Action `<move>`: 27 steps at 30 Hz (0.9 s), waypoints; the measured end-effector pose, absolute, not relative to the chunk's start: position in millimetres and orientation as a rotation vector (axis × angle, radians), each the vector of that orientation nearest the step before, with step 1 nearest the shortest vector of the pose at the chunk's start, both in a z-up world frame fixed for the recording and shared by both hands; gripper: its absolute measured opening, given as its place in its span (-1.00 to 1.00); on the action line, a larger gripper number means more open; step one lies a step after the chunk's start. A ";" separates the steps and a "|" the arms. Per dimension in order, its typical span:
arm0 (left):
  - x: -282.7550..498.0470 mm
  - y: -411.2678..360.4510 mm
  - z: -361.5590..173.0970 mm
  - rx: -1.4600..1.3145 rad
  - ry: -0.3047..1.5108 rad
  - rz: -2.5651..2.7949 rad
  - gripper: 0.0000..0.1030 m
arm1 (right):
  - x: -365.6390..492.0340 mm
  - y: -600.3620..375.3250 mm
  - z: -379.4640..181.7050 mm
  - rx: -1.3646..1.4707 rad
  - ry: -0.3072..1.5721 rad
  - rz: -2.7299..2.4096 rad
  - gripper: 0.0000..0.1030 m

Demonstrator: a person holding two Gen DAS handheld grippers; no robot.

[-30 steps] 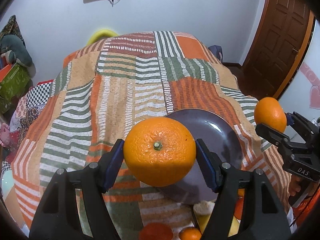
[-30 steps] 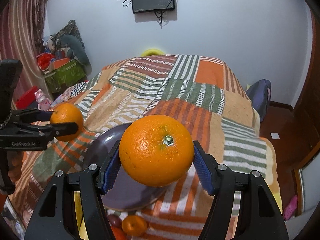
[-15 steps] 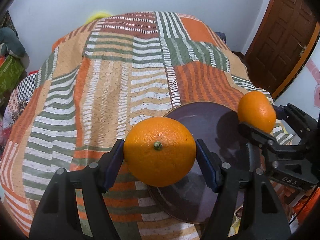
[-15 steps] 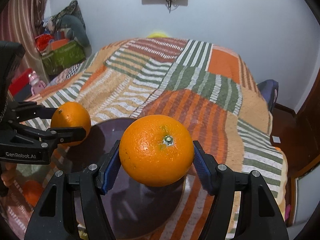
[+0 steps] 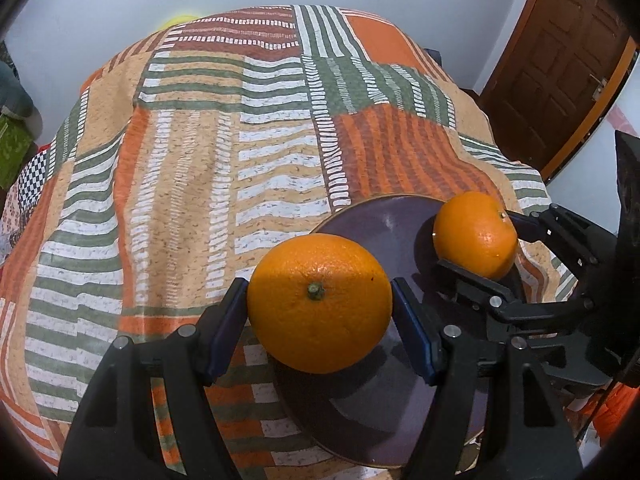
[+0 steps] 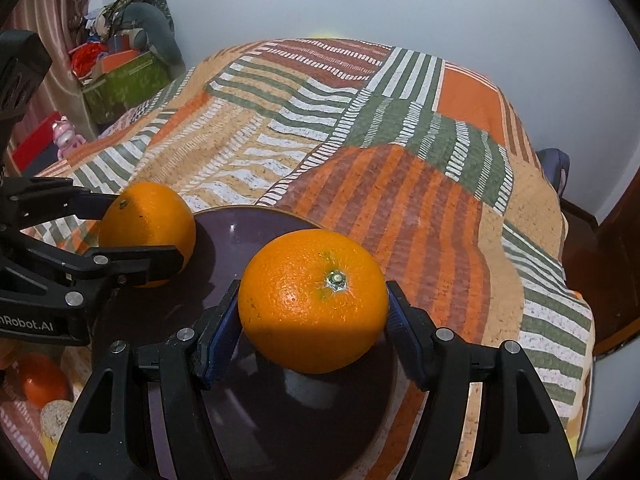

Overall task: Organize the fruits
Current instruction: 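Lift the large orange with the right gripper and place it on the purple plate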

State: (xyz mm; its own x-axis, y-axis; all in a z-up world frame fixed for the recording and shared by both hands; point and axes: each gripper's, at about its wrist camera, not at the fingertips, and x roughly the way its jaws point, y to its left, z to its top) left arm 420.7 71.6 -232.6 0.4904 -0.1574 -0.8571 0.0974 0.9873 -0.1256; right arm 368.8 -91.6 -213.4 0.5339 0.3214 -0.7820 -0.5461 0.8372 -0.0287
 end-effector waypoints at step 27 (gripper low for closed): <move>367.8 76.0 -183.4 -0.021 0.938 -0.090 0.48 | 333.9 -111.1 -181.9 -0.260 0.816 0.495 0.37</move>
